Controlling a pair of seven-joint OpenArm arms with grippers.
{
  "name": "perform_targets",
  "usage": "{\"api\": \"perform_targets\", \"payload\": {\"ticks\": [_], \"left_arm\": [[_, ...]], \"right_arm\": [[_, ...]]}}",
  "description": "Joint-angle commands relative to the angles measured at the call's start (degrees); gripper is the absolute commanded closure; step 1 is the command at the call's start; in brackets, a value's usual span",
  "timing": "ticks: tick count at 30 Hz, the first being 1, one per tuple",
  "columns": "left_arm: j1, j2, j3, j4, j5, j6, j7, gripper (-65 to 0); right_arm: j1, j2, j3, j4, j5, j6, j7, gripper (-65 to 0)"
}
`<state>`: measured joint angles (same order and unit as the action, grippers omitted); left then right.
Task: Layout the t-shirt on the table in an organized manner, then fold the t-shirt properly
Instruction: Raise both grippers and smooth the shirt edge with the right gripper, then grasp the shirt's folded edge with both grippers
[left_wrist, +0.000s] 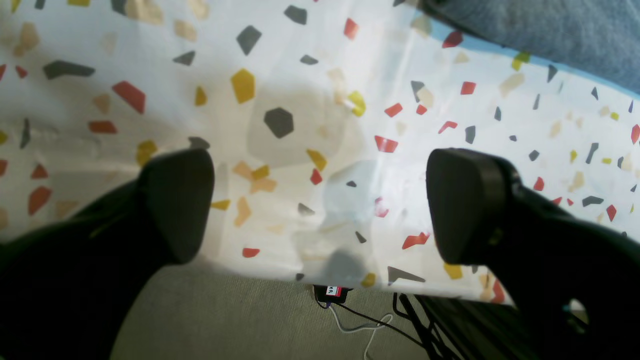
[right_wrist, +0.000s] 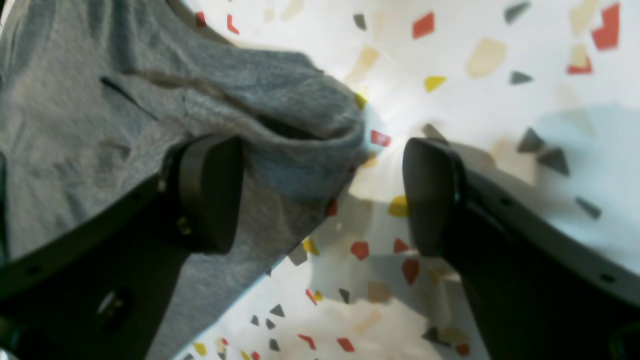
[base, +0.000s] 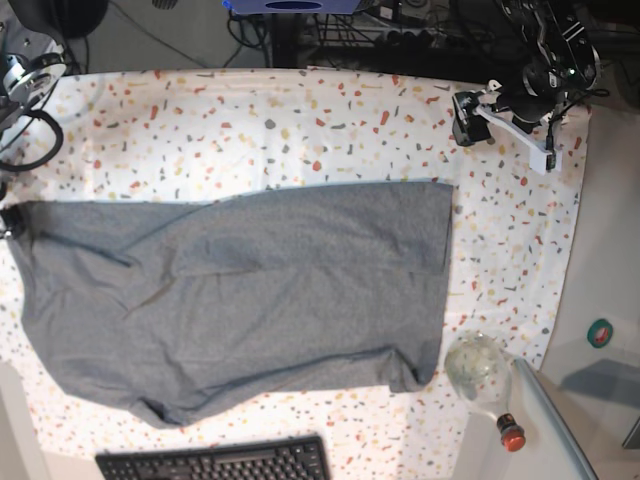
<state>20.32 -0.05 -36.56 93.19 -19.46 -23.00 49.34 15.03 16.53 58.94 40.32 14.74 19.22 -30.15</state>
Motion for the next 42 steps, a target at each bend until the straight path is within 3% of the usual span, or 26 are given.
{"api": "perform_targets", "payload": {"ticks": [1,7,10,13,30,42], "left_arm": [[0.12,-0.43,-0.06,0.92,-0.45,-0.42,-0.68,-64.5],[0.83,-0.43,-0.15,1.01,-0.71,-0.42,-0.68,-64.5],[0.83,-0.43,-0.15,0.83,-0.71,-0.42,-0.68,-64.5],[0.56,-0.25,0.38,0.83,-0.45,-0.42,-0.68,-64.5],[-7.44,-0.87,2.49,-2.77,1.4,-0.42,-0.33,-64.5],[-12.62,1.59,3.81,-10.68,2.01,-0.42,-0.77,-64.5]], "right_arm": [[1.02,-0.4,-1.49,-0.36,0.42,1.13,-2.51,-45.3],[1.28,-0.58,-2.37,-0.53,0.51,1.74,-2.24,-42.8],[1.19,-0.58,-2.37,-0.53,0.51,2.1,-2.24,-26.9],[1.46,-0.58,-2.37,-0.53,0.51,2.18,-2.24,0.0],[1.11,-0.67,-2.37,-0.53,0.51,2.18,-2.6,0.0],[1.02,-0.67,-2.81,-0.53,0.51,2.18,-2.68,0.0]]}}
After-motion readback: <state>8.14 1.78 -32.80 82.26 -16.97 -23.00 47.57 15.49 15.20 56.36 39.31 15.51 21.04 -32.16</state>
